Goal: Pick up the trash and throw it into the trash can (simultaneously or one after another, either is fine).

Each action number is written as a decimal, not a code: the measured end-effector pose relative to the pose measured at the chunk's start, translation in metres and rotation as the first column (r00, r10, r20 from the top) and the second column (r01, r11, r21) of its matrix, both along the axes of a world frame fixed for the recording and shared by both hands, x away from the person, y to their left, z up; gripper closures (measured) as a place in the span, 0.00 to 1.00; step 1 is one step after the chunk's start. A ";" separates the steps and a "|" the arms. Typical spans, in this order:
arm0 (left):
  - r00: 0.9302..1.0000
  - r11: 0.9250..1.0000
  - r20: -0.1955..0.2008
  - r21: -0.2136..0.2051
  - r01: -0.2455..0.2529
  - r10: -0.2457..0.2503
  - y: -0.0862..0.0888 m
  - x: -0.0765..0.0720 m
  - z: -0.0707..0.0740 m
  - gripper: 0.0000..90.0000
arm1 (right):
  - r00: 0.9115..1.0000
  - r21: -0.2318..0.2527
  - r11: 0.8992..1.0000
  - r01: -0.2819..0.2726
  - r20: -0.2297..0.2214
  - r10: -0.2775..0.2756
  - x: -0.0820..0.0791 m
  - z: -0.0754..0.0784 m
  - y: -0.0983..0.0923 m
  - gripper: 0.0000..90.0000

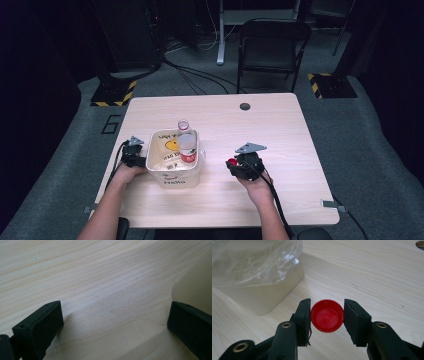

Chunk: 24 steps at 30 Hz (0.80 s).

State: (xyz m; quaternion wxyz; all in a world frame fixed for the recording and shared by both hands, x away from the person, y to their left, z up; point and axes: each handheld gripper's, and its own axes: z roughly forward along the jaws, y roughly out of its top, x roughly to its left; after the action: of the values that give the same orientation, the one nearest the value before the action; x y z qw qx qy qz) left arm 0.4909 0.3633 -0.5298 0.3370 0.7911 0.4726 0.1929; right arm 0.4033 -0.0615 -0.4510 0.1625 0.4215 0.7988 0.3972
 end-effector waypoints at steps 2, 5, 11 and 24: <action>1.000 1.000 -0.001 0.001 0.000 0.000 0.000 0.000 0.000 0.00 | 1.000 0.008 1.000 -0.007 0.004 0.007 0.000 0.005 -0.001 0.64; 1.000 1.000 0.000 0.000 0.000 0.000 0.000 0.000 0.000 0.00 | 1.000 0.016 1.000 -0.008 0.008 0.008 0.000 0.011 -0.003 0.64; 1.000 1.000 0.000 0.002 0.000 0.000 0.000 0.000 0.000 0.00 | 0.999 0.015 1.000 -0.025 0.022 0.024 0.000 0.024 -0.003 0.64; 1.000 1.000 0.003 0.001 0.001 -0.001 0.000 0.001 0.000 0.00 | 0.993 0.001 0.995 -0.100 0.056 0.100 -0.001 0.054 0.012 0.64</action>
State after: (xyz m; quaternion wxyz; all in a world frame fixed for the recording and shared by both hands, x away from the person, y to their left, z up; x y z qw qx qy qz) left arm 0.4914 0.3633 -0.5298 0.3373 0.7912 0.4717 0.1942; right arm 0.4023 -0.0500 -0.3965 0.1637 0.3700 0.8135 0.4178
